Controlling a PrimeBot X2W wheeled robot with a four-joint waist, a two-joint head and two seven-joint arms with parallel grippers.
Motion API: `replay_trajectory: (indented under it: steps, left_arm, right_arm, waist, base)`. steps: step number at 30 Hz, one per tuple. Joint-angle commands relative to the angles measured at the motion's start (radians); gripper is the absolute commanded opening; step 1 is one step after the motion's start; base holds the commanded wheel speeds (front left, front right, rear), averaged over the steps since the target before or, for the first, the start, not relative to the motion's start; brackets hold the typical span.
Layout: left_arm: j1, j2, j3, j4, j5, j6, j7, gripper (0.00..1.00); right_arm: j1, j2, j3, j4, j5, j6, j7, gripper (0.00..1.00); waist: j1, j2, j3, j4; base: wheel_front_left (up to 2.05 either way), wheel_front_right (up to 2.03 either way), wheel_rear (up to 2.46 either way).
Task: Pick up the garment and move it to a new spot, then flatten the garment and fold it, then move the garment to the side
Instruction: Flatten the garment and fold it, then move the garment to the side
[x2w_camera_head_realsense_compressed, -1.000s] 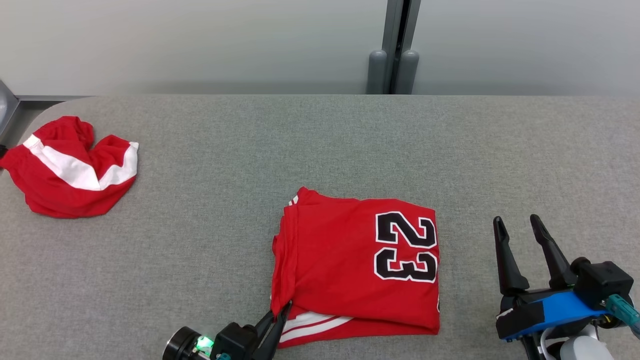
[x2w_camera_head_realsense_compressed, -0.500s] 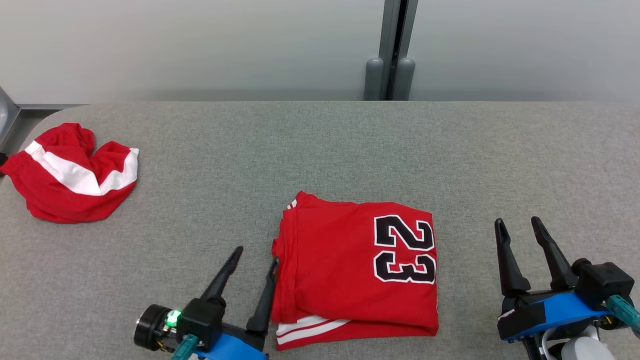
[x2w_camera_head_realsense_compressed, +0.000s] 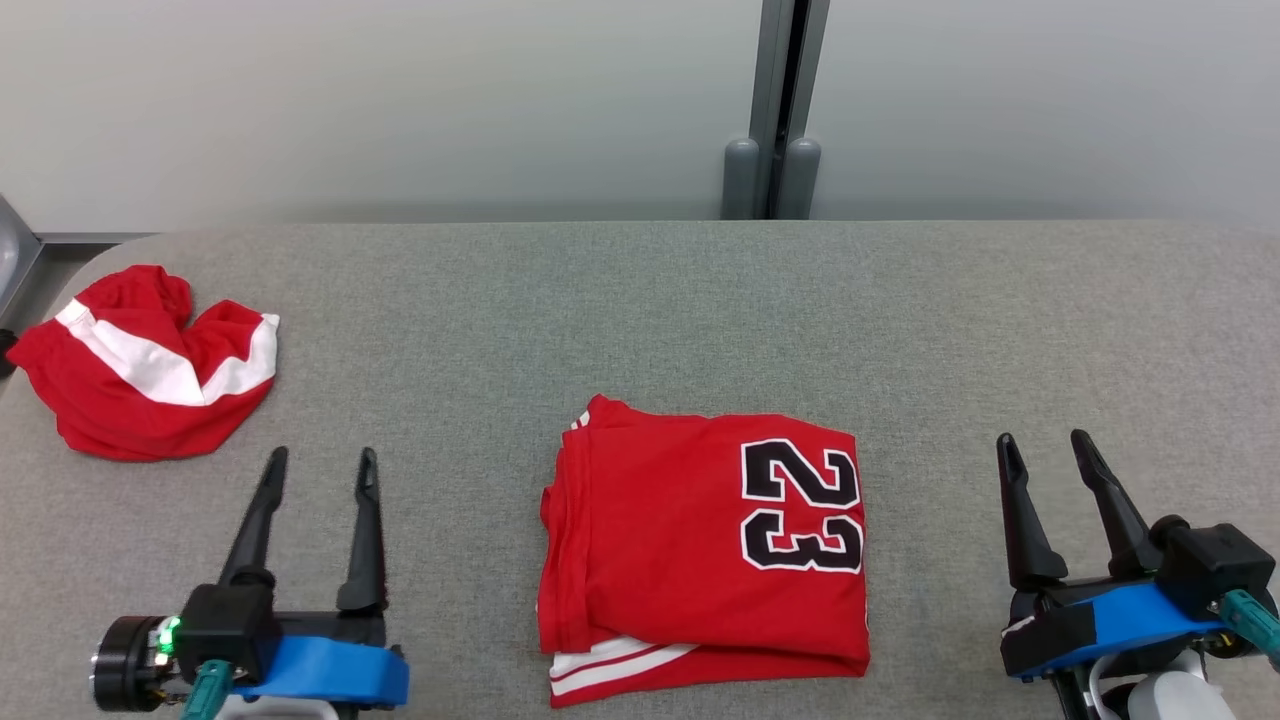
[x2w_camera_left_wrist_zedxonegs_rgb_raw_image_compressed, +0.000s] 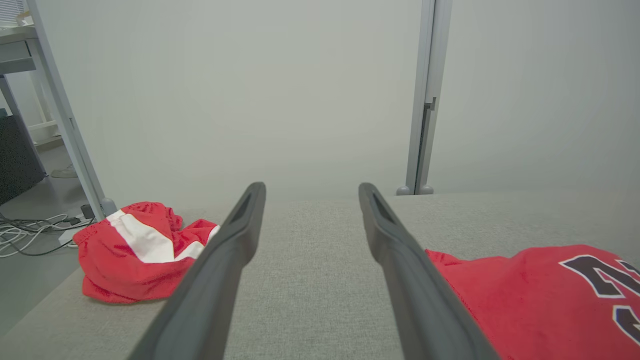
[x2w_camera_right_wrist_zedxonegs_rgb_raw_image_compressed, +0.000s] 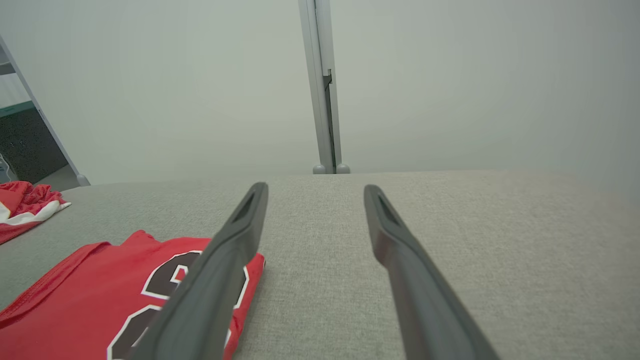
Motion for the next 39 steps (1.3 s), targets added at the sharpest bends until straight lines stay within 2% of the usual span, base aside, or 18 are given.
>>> replay_trajectory:
  steps: [1,6,12,17,30,39]
  left_arm:
    - [0.009,0.010,0.023,-0.004,0.005,0.002,-0.003,1.00]
    - [0.039,0.018,0.085,-0.018,0.026,0.015,-0.003,1.00]
    - [0.061,0.014,0.130,-0.020,0.025,-0.004,-0.003,1.00]
    - [0.080,0.001,0.136,-0.011,0.028,-0.028,-0.003,1.00]
    - [0.066,-0.004,0.150,0.034,0.036,-0.054,-0.003,1.00]
    - [0.057,-0.004,0.152,0.054,0.044,-0.049,-0.003,1.00]
  right_arm:
    - [0.006,0.002,-0.007,-0.001,-0.009,0.000,-0.007,1.00]
    - [0.026,0.010,-0.024,-0.015,-0.022,0.000,-0.008,1.00]
    - [0.066,0.022,-0.045,-0.052,-0.037,0.000,0.008,1.00]
    - [0.102,0.036,-0.046,-0.085,-0.056,0.000,0.039,1.00]
    - [0.127,0.049,-0.045,-0.107,-0.074,0.000,0.080,1.00]
    - [0.124,0.052,-0.046,-0.096,-0.075,0.000,0.082,1.00]
  waist:
    - [0.0000,0.0000,-0.004,-0.003]
    - [0.0000,0.0000,-0.019,-0.005]
    - [0.0000,0.0000,-0.041,0.000]
    - [0.0000,0.0000,-0.059,-0.001]
    - [0.0000,0.0000,-0.064,-0.002]
    - [0.0000,0.0000,-0.059,-0.001]
  base:
    - [0.00,0.00,0.00]
    - [0.00,0.00,0.00]
    - [0.00,0.00,0.00]
    - [0.00,0.00,0.00]
    - [0.00,0.00,0.00]
    - [0.00,0.00,0.00]
